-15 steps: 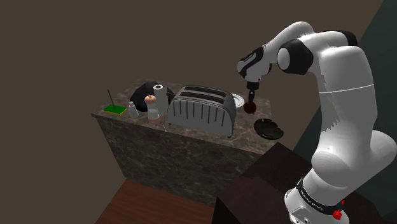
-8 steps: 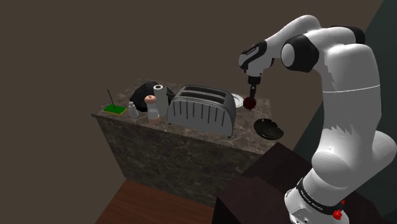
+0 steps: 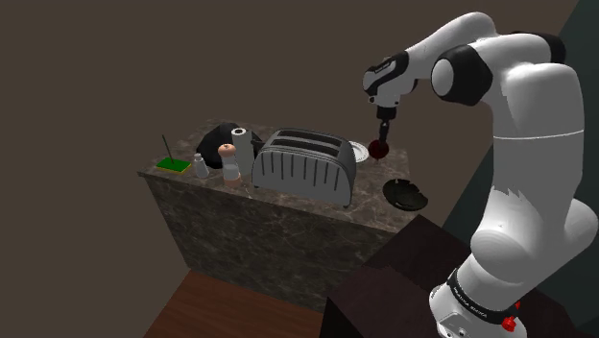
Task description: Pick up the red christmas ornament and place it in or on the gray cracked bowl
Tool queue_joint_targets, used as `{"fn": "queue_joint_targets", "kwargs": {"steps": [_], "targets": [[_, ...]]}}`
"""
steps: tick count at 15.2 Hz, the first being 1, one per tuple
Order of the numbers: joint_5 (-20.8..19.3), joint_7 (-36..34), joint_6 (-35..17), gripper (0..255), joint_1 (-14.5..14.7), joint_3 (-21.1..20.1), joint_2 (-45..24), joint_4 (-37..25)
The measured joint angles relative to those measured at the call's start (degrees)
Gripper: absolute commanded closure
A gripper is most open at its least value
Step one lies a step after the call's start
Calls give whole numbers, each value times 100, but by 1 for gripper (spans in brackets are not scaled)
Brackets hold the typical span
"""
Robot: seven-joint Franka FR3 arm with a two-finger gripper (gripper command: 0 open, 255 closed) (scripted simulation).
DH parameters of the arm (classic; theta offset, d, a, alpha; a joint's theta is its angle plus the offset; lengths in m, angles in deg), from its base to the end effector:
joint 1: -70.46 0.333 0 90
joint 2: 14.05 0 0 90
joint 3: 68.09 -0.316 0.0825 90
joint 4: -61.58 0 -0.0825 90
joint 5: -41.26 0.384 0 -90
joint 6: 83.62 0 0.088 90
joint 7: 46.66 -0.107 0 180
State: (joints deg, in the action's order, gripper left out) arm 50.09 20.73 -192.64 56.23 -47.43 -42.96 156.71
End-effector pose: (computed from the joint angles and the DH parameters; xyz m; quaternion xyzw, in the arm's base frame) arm 0.5507 -0.3413 0.3140 -0.9598 -0.2563 0.0849 0.0767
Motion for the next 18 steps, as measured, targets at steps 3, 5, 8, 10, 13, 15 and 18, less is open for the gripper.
{"fn": "queue_joint_targets", "kwargs": {"steps": [3,5,8,10,13,15,18], "targets": [[-159,-57,-353,255,167,78,617,947],[-283,-98,-598,255,256,130,1022,1573],[-521,-195,-866,255,359,218,1682,2455],[-681,-325,-1034,255,433,241,2088,2999],[-980,-496,-1223,255,466,290,2753,3795],[-1071,-551,-1343,255,463,297,2943,4092],[-1037,-519,-1564,255,459,302,2857,4234]]}}
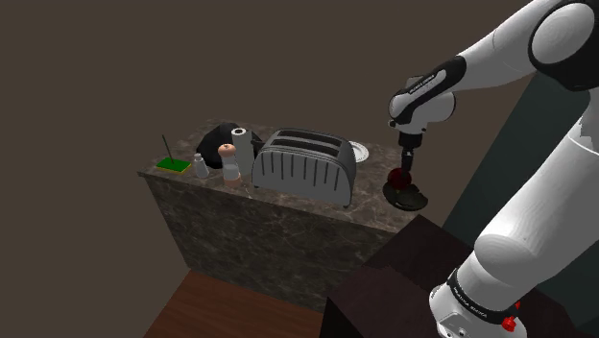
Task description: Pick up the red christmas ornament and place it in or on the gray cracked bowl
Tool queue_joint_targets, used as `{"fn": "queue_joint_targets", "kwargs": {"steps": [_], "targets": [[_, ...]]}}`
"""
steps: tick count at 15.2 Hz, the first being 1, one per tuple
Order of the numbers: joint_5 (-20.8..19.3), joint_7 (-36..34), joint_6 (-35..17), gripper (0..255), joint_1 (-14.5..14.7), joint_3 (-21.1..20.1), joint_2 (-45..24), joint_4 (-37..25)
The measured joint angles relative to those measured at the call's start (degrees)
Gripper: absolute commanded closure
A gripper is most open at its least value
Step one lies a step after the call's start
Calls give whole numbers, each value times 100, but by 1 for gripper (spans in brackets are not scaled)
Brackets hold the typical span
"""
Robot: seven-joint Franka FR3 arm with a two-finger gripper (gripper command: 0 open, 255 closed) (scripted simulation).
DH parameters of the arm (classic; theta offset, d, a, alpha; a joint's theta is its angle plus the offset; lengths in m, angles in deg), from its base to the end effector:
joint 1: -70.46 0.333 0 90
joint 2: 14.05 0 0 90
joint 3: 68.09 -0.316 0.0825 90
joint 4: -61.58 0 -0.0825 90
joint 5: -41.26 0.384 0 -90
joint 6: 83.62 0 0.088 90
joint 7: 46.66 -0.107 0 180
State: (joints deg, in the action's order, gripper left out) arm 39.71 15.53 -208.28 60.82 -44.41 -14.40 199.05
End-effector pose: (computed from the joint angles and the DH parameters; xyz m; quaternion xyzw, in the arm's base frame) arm 0.3878 -0.2562 0.2954 -0.9598 -0.2561 0.0853 0.0770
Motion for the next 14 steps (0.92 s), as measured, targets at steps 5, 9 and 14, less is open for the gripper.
{"fn": "queue_joint_targets", "kwargs": {"steps": [5,9,14], "targets": [[144,106,-384,255,-6,-6,-299,109],[287,193,-674,255,-10,-34,-566,156],[311,218,-722,255,-16,-36,-596,157]]}}
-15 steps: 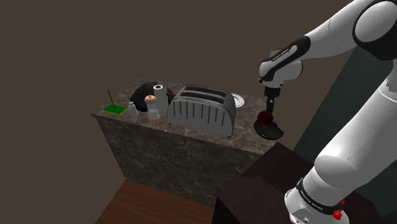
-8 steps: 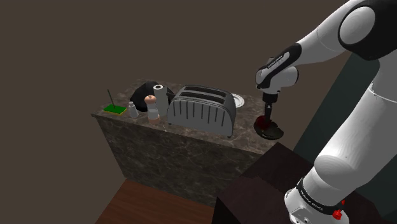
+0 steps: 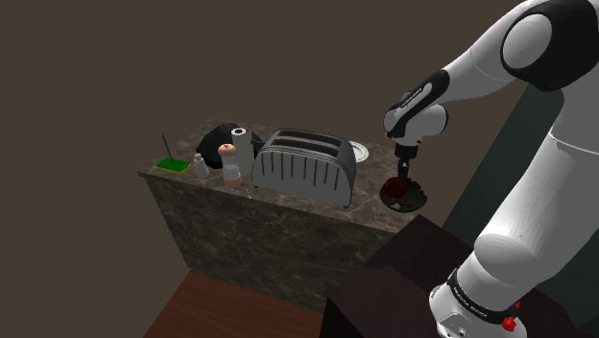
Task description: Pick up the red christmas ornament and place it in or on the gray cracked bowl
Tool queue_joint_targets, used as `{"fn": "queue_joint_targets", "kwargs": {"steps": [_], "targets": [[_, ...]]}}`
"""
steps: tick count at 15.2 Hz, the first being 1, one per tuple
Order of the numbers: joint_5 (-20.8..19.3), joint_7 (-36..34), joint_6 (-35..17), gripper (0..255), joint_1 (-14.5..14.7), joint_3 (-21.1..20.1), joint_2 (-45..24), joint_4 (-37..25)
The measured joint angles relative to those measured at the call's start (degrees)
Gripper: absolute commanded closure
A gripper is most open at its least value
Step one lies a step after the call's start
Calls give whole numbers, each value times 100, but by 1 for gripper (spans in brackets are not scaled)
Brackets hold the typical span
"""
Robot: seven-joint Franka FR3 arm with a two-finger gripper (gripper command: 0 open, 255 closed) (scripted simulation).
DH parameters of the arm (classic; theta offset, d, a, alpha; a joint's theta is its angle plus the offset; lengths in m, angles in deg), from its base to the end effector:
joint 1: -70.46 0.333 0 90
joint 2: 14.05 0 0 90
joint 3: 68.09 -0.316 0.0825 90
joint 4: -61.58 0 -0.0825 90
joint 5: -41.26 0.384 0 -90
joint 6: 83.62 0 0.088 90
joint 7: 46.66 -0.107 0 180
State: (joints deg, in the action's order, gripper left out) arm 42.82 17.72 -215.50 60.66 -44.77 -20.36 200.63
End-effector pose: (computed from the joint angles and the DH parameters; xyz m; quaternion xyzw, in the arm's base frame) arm 0.3877 -0.2554 0.2486 -0.9599 -0.2566 0.0838 0.0763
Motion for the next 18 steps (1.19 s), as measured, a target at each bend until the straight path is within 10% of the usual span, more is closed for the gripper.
{"fn": "queue_joint_targets", "kwargs": {"steps": [1,18], "targets": [[1,0,-3,0,0,-1,-1,0],[-227,-168,767,0,25,33,431,-358]]}}
